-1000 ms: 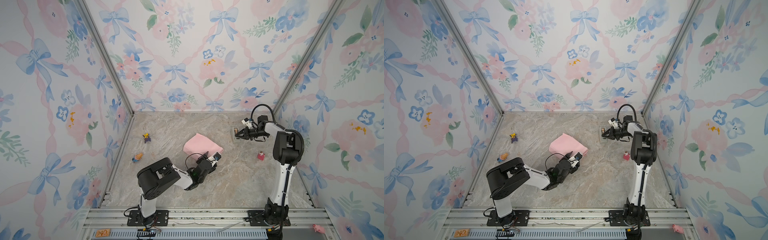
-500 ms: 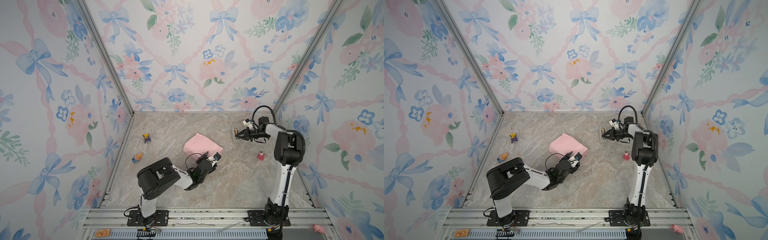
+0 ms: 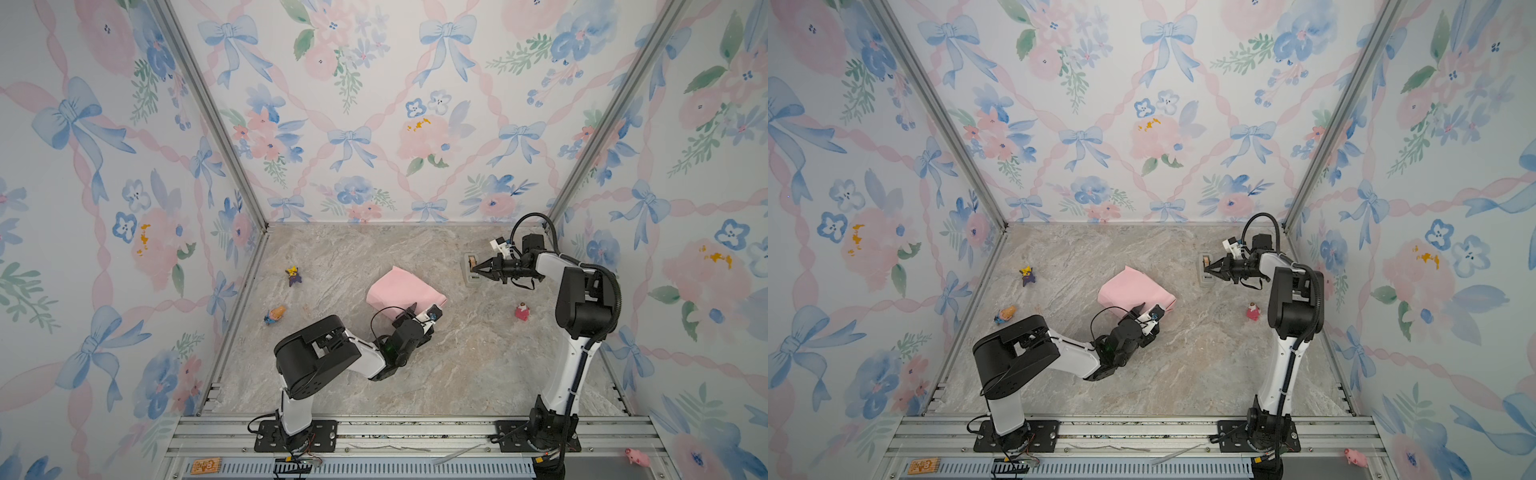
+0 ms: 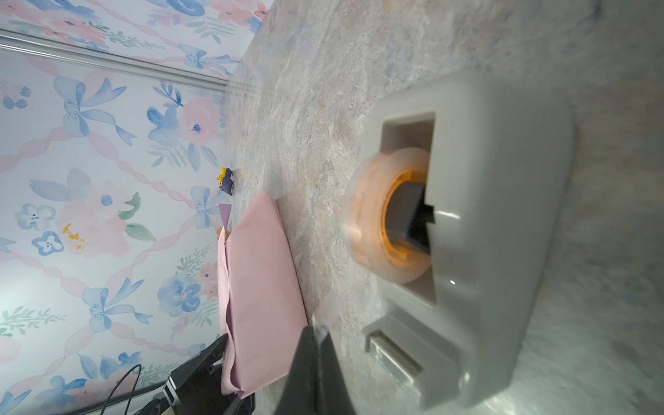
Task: Wrap a gift box in wrapping paper
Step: Tear off the tape with the cutter.
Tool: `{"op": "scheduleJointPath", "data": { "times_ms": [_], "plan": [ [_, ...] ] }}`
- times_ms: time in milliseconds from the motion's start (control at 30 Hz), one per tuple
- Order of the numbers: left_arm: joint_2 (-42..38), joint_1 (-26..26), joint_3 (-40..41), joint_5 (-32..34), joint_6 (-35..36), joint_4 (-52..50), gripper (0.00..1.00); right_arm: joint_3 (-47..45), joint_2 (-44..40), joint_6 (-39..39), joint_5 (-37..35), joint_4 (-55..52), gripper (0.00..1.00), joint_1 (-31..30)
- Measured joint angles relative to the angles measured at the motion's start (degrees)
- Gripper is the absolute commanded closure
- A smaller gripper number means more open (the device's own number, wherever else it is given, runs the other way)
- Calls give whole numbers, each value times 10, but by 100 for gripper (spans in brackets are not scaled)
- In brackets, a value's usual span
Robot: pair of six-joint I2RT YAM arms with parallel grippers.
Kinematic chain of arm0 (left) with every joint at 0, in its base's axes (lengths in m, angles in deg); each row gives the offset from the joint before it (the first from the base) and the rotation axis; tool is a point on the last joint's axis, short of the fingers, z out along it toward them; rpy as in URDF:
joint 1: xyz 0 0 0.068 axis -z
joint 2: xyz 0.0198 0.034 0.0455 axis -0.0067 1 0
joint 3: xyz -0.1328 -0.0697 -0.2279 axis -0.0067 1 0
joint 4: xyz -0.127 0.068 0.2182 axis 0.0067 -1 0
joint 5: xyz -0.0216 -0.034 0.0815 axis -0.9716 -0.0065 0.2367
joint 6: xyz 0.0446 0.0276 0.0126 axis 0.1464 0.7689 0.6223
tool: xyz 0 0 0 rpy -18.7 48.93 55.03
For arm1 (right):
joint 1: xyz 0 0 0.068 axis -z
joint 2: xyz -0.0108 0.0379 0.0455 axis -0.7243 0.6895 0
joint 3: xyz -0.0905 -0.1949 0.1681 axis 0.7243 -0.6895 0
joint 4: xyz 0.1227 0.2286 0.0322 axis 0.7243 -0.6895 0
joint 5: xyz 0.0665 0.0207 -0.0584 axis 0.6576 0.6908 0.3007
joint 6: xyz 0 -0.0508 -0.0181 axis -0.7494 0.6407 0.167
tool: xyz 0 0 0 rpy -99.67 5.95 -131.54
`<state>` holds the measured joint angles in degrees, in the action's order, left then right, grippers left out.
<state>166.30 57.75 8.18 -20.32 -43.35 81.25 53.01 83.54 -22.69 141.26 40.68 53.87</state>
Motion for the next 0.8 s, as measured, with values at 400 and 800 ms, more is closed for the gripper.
{"op": "scheduleJointPath", "data": {
  "times_ms": [400, 800],
  "plan": [
    [1, 0, -1, 1, 2, 0, 41, -89, -60, -27, -7, 19, 100, 5],
    [3, 0, -3, 2, 3, 0, 41, -207, -117, -67, -23, 86, 100, 8]
  ]
}}
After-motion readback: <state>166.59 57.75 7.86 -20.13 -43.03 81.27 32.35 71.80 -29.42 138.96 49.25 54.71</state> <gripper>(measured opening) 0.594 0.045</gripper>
